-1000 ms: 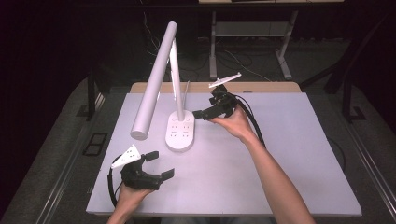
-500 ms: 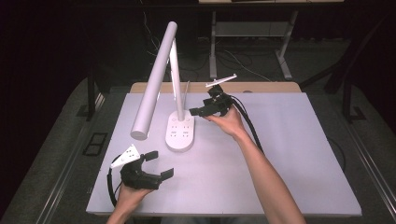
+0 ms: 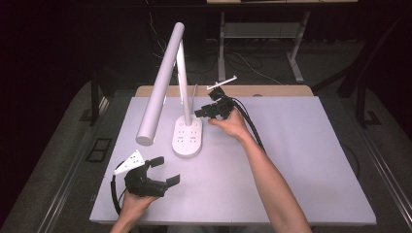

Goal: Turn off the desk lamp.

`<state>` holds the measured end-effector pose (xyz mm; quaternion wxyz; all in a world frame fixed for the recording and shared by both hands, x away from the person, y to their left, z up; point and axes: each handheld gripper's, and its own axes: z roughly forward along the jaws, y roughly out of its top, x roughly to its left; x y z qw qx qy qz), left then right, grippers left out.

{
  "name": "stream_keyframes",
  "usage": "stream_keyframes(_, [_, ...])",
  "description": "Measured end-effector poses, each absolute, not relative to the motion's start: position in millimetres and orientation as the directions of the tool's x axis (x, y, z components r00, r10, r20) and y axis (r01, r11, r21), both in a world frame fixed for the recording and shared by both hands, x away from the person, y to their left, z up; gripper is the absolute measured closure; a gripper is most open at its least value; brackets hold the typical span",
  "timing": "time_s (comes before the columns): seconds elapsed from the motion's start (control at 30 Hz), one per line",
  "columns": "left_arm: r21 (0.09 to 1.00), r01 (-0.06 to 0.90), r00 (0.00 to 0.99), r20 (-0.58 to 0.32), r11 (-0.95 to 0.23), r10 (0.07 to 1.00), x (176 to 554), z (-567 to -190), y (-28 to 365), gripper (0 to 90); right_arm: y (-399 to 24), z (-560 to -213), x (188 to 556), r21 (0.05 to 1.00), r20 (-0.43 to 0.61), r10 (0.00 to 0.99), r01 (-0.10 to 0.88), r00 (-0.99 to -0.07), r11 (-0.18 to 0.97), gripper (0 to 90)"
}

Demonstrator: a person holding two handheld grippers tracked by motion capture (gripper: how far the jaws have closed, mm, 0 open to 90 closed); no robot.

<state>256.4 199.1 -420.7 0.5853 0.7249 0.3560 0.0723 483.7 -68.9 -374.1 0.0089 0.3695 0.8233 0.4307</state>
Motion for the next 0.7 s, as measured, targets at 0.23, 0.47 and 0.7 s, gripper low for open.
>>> stream_keyframes(0.23, [0.9,0.432,0.735,-0.314,-0.059,0.601,256,-421,199,0.0,-60,-383,491,0.705,0.305,0.642,0.62,-0.704,0.345,72.1])
stream_keyframes(0.47, [0.901,0.431,0.739,-0.314,-0.06,0.597,256,-421,199,0.0,-59,-395,496,0.69,0.33,0.622,0.631,-0.71,0.354,90.0])
stream_keyframes(0.7, [0.9,0.432,0.736,-0.316,-0.056,0.599,256,-420,199,0.0,-51,-406,497,0.673,0.333,0.619,0.639,-0.711,0.372,90.0])
